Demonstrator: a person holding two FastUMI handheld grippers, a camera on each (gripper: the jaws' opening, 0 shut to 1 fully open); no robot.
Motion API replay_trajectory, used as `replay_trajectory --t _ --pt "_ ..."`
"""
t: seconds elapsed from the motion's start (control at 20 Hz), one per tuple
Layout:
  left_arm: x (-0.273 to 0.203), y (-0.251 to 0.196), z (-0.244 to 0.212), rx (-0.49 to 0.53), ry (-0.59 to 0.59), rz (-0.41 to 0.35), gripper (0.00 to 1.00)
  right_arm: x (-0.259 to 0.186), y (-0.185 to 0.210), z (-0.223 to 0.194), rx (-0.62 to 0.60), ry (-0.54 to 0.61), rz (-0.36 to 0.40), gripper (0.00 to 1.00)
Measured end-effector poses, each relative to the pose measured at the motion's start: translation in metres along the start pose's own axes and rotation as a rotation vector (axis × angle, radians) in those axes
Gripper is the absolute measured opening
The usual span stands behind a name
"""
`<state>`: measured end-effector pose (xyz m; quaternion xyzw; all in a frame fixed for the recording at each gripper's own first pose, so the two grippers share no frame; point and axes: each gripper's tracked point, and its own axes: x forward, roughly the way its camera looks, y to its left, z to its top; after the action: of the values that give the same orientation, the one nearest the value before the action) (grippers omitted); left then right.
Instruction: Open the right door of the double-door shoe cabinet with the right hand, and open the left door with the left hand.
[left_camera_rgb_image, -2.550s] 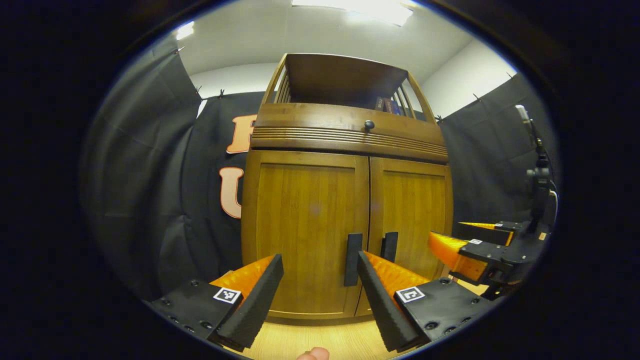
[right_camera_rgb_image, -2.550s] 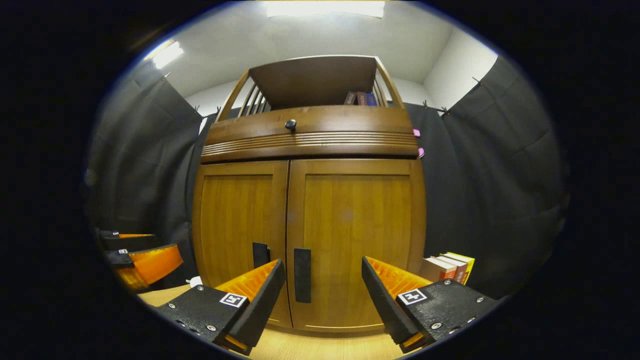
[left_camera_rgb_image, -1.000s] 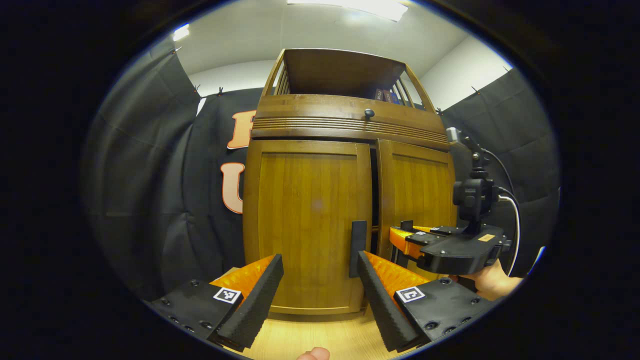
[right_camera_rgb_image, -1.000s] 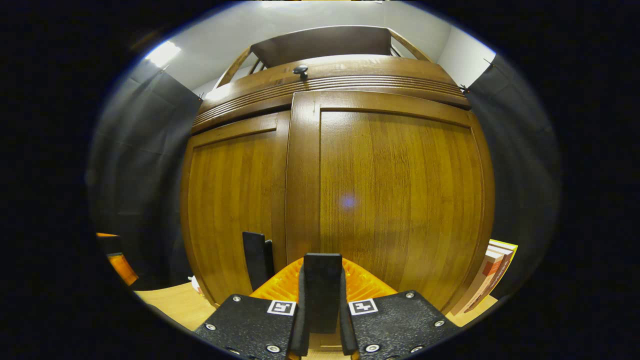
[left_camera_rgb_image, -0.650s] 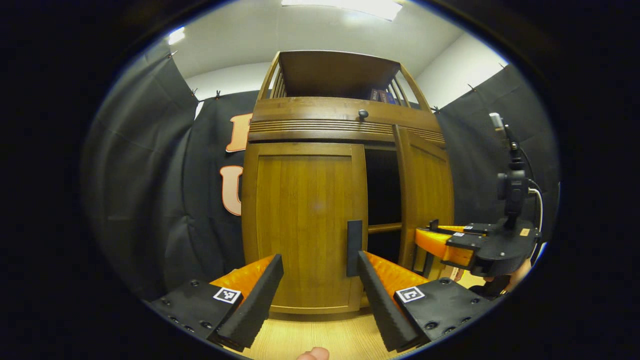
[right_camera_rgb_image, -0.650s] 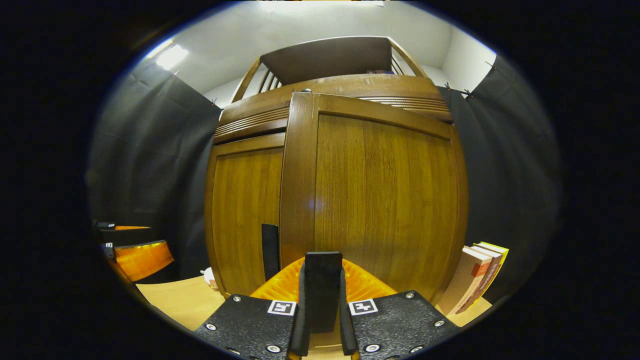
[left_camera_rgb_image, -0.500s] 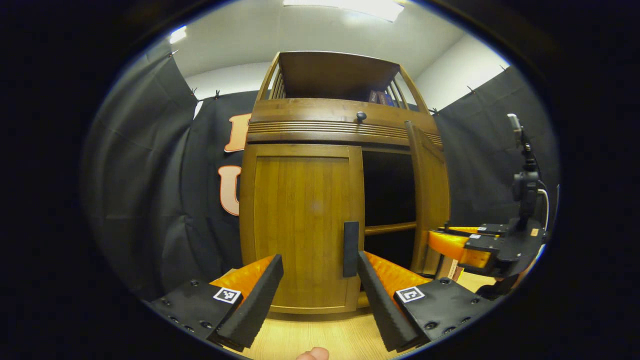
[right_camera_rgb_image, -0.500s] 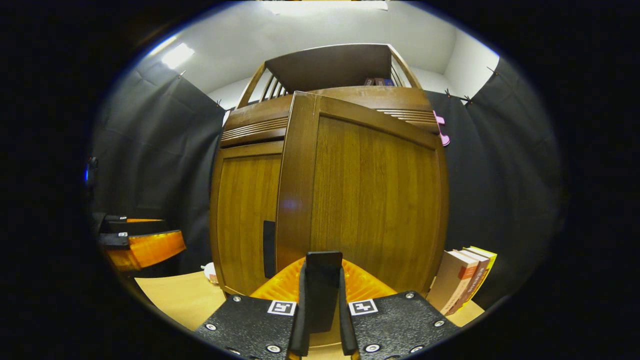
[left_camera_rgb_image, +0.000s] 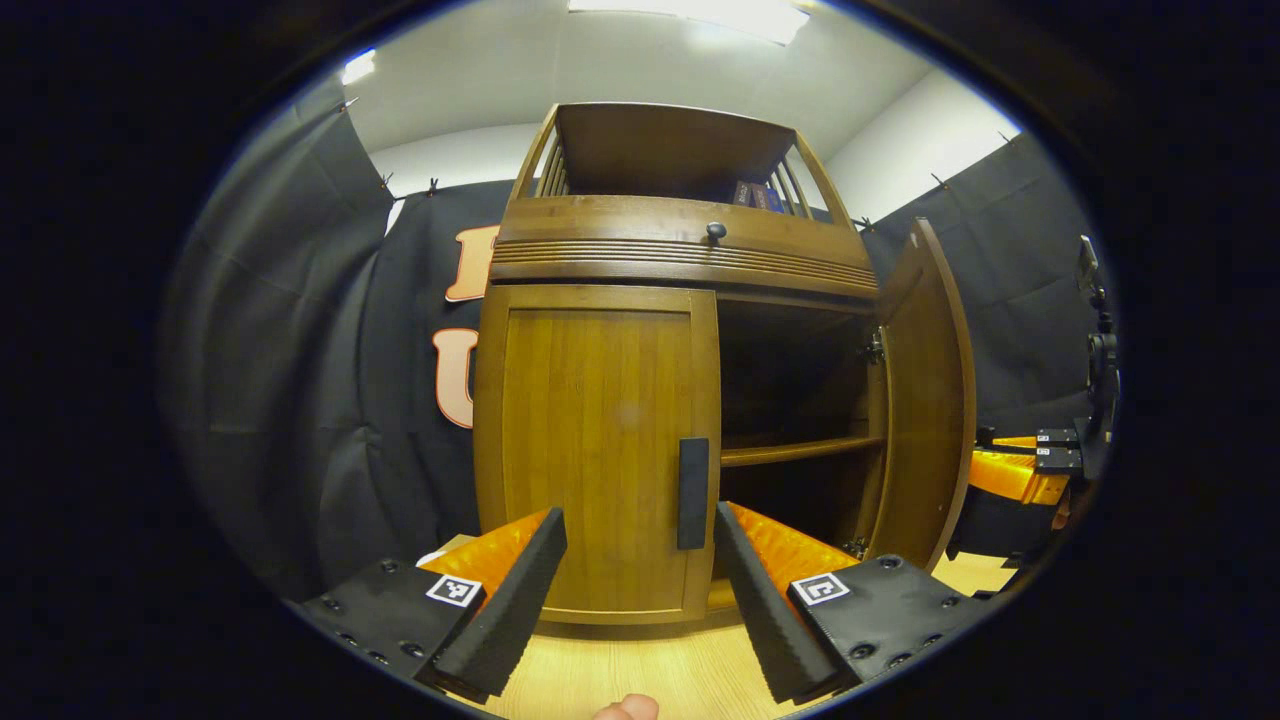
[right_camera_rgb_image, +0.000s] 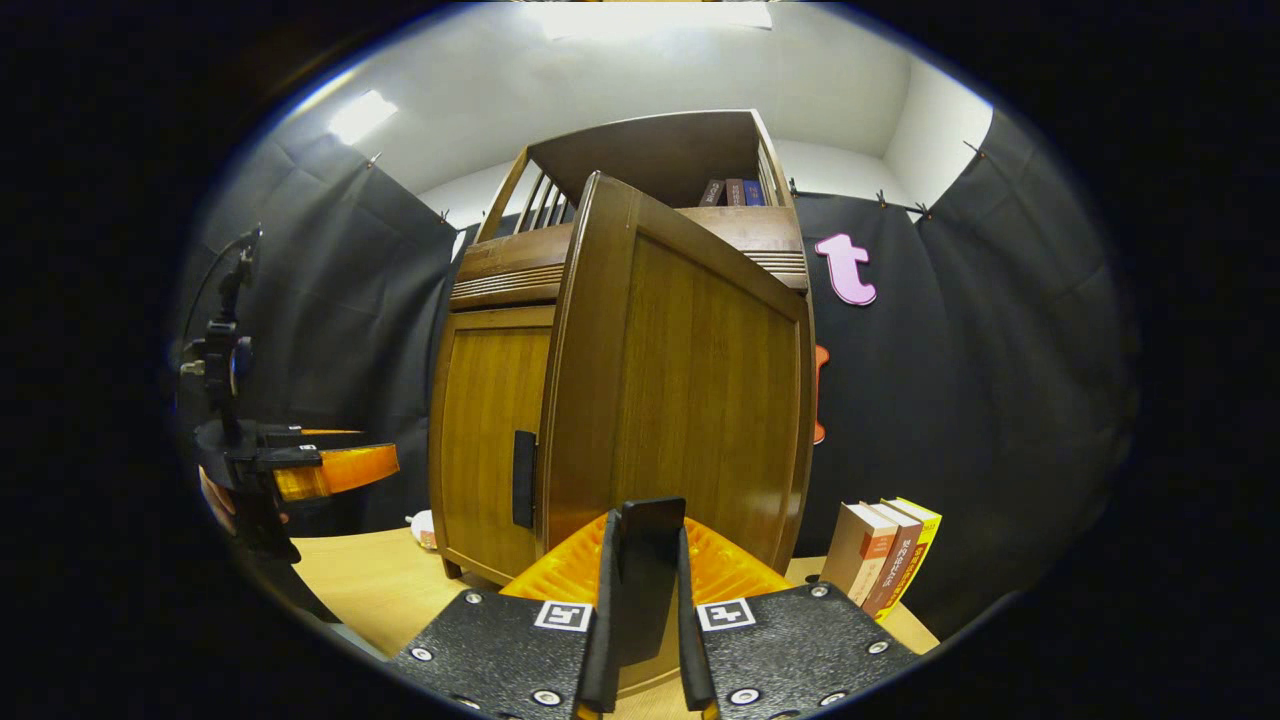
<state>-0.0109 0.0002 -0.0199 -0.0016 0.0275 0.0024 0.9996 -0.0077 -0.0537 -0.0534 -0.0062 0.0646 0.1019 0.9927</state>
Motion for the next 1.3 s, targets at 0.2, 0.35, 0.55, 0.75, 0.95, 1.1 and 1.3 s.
replay_trajectory --t 0.2,0.35,0.55,0.75,0.95,1.1,1.3 --pt "0.0 0.004 -0.001 -0.006 0.005 0.004 0.94 -0.022 -0.024 0.003 0.065 0.012 0.033 0.27" --pt "0.0 0.005 -0.004 -0.017 0.018 0.003 0.94 -0.039 -0.05 0.006 0.11 0.004 0.033 0.32" --pt "0.001 0.004 -0.002 -0.02 0.005 0.001 0.94 -0.053 -0.077 0.002 0.068 0.019 -0.01 0.34" --pt "0.001 -0.001 -0.003 -0.031 0.009 -0.007 0.94 -0.068 -0.118 -0.009 -0.114 0.045 -0.136 0.23" --pt "0.001 -0.006 -0.001 -0.027 0.006 -0.011 0.94 -0.075 -0.138 -0.01 -0.024 0.03 -0.142 0.09" --pt "0.001 -0.007 -0.002 -0.008 0.006 -0.008 0.94 -0.076 -0.156 -0.014 -0.026 0.026 -0.13 0.02" --pt "0.002 -0.006 -0.001 -0.015 0.011 -0.003 0.97 -0.086 -0.166 -0.024 0.076 0.033 -0.068 0.07"
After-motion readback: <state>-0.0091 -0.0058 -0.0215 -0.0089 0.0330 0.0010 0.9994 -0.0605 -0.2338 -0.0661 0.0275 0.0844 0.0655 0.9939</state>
